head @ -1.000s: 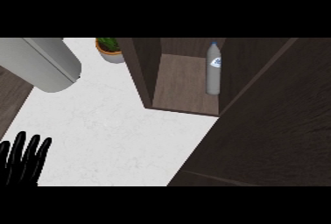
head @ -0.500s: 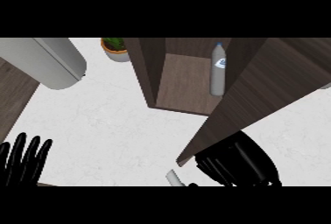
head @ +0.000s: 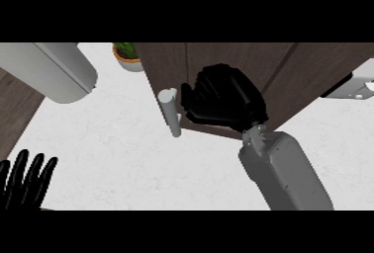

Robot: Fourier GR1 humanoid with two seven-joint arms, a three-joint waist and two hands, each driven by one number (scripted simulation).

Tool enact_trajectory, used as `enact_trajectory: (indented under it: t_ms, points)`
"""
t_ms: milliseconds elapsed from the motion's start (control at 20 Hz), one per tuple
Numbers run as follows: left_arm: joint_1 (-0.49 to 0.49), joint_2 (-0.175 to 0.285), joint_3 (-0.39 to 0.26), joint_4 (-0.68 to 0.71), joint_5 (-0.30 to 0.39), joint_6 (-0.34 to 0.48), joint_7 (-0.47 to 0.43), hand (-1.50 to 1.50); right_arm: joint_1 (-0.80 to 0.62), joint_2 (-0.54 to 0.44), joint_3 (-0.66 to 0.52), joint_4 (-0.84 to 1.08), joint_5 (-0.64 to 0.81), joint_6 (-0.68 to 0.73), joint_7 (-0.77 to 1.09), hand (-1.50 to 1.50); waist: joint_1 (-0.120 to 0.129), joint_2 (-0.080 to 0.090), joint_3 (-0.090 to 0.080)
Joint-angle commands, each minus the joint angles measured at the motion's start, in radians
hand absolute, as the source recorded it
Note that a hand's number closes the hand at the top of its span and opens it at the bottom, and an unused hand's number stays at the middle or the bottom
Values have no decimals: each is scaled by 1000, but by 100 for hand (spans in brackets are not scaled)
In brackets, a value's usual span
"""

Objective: Pick up the bottled water, place it into the cabinet and close the cabinet

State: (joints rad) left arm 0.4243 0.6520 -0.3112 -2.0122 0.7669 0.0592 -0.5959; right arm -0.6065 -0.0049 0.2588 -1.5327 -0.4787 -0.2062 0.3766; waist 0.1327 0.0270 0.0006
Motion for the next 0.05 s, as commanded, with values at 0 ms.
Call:
enact_trajectory:
  t_ms: [0]
  points:
    - [6,-8,-9,-15,-6,4,7,-150,-236,5,-40,256,-64,-47,-82,150,-5,-1,-1]
